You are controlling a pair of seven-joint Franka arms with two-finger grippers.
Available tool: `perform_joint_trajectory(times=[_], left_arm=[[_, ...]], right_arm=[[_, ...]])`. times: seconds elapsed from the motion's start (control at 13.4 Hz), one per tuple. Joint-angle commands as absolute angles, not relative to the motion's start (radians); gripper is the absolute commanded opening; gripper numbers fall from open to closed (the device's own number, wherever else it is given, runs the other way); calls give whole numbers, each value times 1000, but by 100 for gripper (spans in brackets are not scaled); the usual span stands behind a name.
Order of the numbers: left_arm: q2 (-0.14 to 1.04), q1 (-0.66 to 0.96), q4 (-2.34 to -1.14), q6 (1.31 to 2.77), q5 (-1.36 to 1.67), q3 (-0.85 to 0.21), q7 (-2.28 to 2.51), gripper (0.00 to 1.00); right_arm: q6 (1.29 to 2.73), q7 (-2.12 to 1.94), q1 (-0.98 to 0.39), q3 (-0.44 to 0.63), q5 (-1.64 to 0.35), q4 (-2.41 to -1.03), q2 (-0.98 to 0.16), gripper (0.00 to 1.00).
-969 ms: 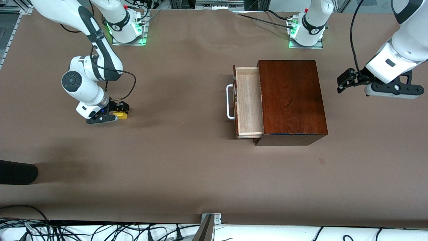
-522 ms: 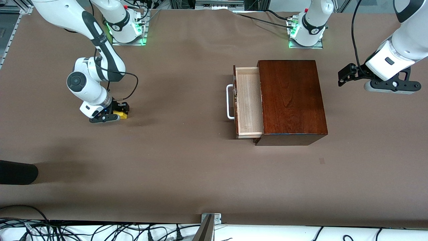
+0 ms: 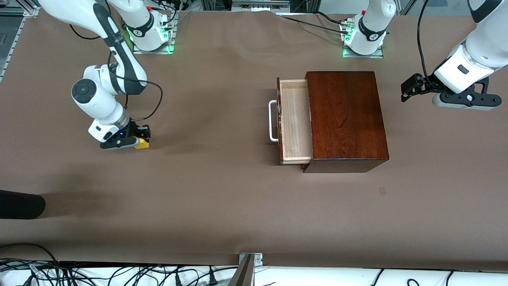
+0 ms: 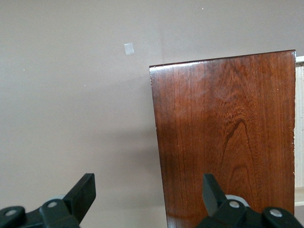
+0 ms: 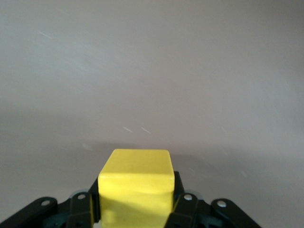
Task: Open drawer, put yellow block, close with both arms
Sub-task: 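Carry the yellow cube with the right gripper over the open drawer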
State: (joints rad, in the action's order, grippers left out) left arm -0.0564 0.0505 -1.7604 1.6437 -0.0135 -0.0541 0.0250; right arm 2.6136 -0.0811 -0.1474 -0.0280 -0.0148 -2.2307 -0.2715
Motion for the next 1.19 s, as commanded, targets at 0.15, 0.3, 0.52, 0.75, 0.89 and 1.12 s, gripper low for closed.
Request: perform_joint_trajectory(times=[0.15,0.3,0.52,0.75,0.89,1.12], left_arm=[[-29,46,-1720,1632,-2,-57,-6,100],[-28,46,-1718,1634,-2,-57,-9,100],[-28,48,-1718,1632,-2,-58,-9,100],[-28,46,-1718,1632,-2,-57,-9,100],[-29,48,-1718,1629,-2,-58,-3,100],[-29,49,-1718,1629,-2,-58,-3,100]], right_arm=[[2274,-74,-274,-115,-21,-1849,-327,0],[2209,-77,-359,-117,-21,-1749,-351,0],[2065,-86,-489,-117,-11,-1520,-452,0],[2060,-140,-600,-117,-12,-1349,-563,0],[2062,-164,-661,-117,-6,-1275,-590,0],[2055,-302,-764,-115,24,-1220,-614,0]])
